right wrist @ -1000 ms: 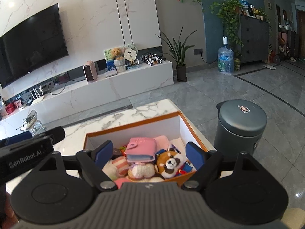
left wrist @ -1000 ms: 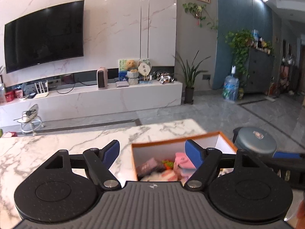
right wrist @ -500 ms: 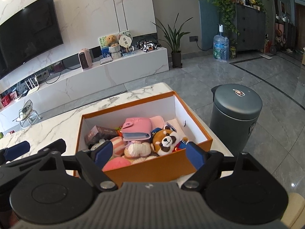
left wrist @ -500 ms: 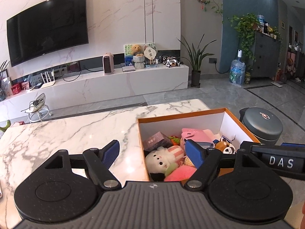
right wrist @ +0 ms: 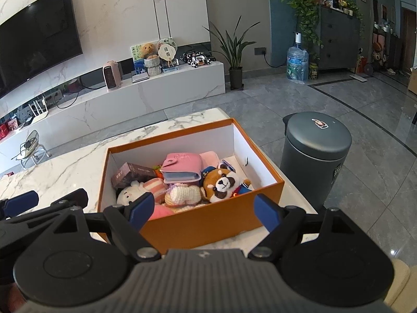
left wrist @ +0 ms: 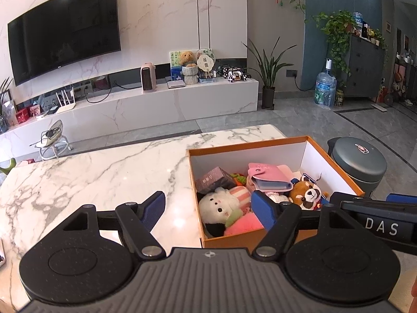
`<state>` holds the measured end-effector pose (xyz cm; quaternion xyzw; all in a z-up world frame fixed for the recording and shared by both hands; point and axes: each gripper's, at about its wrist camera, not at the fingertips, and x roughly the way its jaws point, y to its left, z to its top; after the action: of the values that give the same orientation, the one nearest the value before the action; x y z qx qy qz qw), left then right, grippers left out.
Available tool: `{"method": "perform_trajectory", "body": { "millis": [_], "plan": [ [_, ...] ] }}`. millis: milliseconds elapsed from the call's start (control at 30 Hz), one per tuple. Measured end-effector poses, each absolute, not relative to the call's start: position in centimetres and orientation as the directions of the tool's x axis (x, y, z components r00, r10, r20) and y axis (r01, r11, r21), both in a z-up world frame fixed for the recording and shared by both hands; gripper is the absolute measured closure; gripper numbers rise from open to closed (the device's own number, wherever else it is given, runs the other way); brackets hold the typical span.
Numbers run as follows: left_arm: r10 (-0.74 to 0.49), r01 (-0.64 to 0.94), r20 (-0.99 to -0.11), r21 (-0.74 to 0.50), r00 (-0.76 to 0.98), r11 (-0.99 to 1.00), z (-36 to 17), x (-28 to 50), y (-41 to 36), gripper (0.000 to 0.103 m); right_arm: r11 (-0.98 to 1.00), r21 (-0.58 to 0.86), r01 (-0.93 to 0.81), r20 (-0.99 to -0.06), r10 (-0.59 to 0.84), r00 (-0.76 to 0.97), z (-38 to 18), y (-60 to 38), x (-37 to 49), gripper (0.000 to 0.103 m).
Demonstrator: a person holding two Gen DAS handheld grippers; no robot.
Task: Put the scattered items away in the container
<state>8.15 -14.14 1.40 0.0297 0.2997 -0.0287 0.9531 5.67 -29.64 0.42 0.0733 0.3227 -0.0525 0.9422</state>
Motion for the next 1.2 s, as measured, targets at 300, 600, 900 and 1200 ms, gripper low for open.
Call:
{"method": "perform_trajectory", "body": {
  "millis": [300, 600, 900, 1200],
  "plan": [
    [-0.046, 0.073, -0.602, 0.021, 0.797, 0.997, 0.6, 8.5, -13.8, 0.018, 0.981, 0.093, 0.172, -0.632, -0.075, 0.771, 0.1, -29.4, 5.7, 0.018],
    [-0.064, 0.101, -0.658, 0.017, 0.75, 0.995, -1.3, 8.8, -14.5, 0.021, 0.977, 0.059, 0.205, -0.686, -0.109, 0.72, -1.6, -29.7, 6.1, 0.018],
    [-0.058, 0.113, -0.693, 0.034, 0.719, 0.993, -2.2, 8.9, -14.7, 0.021, 0.975, 0.046, 0.219, -0.718, -0.12, 0.686, -2.9, -29.8, 6.2, 0.018],
    [-0.059, 0.113, -0.697, 0.032, 0.714, 0.993, -2.3, 8.9, -14.9, 0.021, 0.975, 0.042, 0.218, -0.722, -0.122, 0.682, -3.1, -29.8, 6.2, 0.018]
  ]
}}
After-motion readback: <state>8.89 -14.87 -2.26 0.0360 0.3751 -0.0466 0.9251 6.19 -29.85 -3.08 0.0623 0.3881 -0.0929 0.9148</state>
